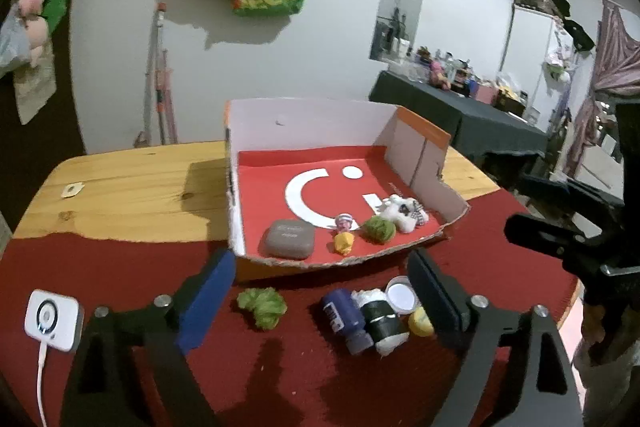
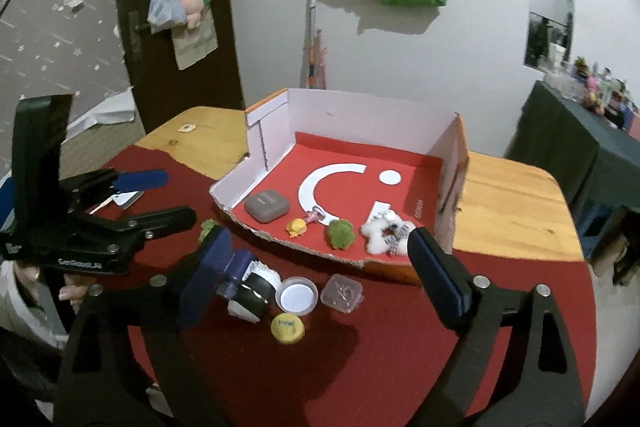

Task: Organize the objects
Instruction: 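Open both tools and withdraw them from the box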

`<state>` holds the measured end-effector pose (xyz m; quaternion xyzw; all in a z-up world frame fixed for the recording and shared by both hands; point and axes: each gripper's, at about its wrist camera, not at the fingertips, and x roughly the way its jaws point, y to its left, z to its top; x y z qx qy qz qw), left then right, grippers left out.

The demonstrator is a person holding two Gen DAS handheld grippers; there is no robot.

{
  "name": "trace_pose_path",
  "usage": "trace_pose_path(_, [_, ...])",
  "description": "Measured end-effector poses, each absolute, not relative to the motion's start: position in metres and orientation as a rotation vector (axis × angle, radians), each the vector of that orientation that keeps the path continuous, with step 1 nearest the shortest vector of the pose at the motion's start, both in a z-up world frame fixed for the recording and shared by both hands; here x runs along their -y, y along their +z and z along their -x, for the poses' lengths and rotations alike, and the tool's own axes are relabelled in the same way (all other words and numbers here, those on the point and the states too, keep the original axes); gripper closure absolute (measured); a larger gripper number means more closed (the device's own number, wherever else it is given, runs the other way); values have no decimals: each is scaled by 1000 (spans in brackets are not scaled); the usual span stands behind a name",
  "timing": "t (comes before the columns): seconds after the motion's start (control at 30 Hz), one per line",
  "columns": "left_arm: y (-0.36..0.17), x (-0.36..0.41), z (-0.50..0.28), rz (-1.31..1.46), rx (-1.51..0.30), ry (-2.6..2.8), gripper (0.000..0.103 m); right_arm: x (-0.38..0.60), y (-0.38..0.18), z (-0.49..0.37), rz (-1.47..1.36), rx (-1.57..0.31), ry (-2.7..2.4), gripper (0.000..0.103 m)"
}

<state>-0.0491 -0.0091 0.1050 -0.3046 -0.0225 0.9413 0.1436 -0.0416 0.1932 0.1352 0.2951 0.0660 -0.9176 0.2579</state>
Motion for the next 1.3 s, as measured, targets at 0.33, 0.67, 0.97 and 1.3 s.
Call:
trace_pose_path(0.33, [55, 13, 40, 1029, 141, 2751, 6, -207, 76, 35, -917, -78, -2564, 9])
trace_pose_path(0.67, [24, 14, 43, 1152, 168, 2719, 6, -213, 33, 39, -1058, -13, -2535, 9])
trace_pose_path(0.97, [16, 4, 48, 1216, 112, 2649, 6, -205, 30, 38, -1060, -69, -2500, 9])
trace_pose_path(1.3, [14, -8, 56, 1234, 0, 2665, 6, -204, 28, 42, -1071, -64, -2491, 9])
